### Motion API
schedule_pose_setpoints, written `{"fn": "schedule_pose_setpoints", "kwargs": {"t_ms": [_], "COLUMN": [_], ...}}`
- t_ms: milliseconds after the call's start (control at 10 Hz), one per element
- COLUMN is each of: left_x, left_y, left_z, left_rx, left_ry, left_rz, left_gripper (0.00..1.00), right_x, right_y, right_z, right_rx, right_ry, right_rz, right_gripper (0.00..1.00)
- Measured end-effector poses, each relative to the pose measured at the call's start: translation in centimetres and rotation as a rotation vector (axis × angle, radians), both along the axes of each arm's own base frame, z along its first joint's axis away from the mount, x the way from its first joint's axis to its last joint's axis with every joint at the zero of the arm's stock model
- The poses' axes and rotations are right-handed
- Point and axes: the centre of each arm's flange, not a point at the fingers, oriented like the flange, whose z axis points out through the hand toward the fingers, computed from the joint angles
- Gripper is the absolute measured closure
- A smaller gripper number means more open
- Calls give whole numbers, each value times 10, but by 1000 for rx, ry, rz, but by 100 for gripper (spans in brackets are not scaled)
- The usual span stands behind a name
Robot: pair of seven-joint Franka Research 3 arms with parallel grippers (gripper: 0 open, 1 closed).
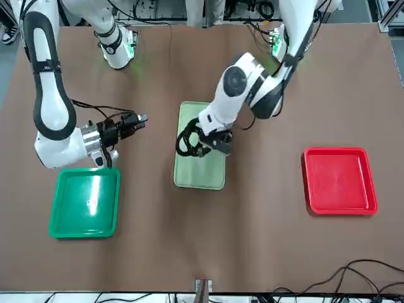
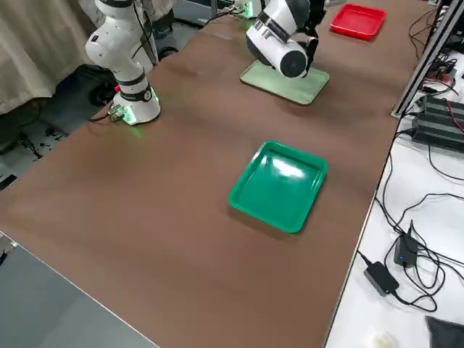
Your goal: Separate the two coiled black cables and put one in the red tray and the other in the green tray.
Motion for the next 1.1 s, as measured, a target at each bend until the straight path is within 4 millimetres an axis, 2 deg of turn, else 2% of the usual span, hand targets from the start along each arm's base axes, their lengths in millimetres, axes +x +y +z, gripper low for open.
{"fn": "schedule_pose_setpoints", "kwargs": {"t_ms": [200, 400, 600, 1100], "left_x": [10, 13, 9, 3], "left_y": [4, -2, -9, -16], "left_z": [45, 70, 76, 74], "left_rx": [-124, -201, -230, -235], "left_ry": [26, 36, 50, 65], "left_rz": [29, 53, 55, 50], "left_gripper": [87, 87, 87, 87], "right_x": [-1, 1, 1, 0], "right_y": [2, 13, 25, 26], "right_z": [-8, -14, -16, -8], "right_rx": [63, 140, 179, 235], "right_ry": [-39, -52, -40, 15], "right_rz": [-14, -40, -56, -71], "right_gripper": [41, 42, 42, 42]}}
